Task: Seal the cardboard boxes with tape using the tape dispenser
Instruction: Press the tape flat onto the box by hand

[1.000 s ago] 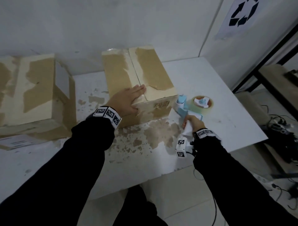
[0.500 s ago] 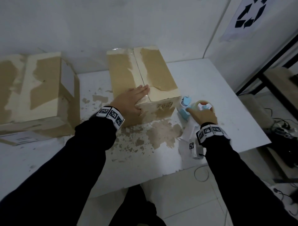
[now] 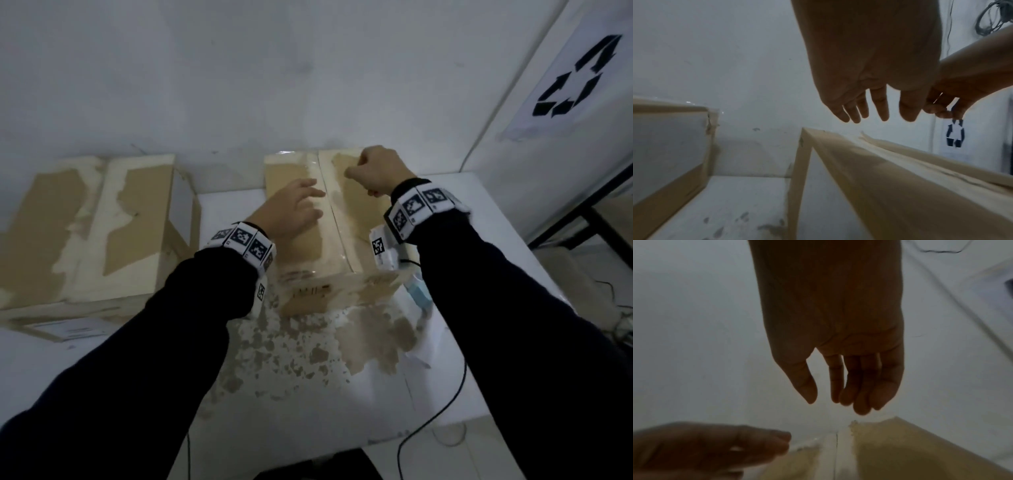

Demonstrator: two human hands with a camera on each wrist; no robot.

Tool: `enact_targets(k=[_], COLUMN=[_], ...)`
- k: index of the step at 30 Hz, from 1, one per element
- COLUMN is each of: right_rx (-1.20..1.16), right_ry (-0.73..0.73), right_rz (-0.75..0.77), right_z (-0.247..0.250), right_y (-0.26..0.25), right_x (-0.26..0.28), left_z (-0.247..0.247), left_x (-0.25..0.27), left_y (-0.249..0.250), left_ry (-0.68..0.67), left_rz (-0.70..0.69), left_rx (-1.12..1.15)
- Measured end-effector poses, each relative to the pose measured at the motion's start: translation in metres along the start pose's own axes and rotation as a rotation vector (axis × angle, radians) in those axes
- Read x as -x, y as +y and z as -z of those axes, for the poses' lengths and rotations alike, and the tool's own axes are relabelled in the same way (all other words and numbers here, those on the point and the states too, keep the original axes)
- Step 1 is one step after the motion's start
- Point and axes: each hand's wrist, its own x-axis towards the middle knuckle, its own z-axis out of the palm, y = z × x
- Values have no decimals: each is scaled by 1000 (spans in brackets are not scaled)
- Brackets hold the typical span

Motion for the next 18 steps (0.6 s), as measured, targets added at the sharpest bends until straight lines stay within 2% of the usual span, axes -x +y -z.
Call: enact_targets(k=[3,7,11,14,16,18], right_rx=[300,465,501,530,557,549], right_ry=[-110,-261,-311,-350,-354,-347], right_rz=[138,161,277,368,374,341], right_z=[-8,-18,-28,-45,-59,-67], right_y=[-13,-11,-12,-15,-13,-12], right_x=[-28,-75,-113,-133,-145,-155], left_z=[13,11,-1,-12,-17,-21], left_x=[-24,-44,-50,-51,-50,-48], left_y=[-15,-33,-41,-45,-48,-53], left_ry=[2,-80,-63,-158,-190,-146], left_rz=[133,227,236,244,242,195], left_rx=[-93,-249,-397,-514,-560,-593])
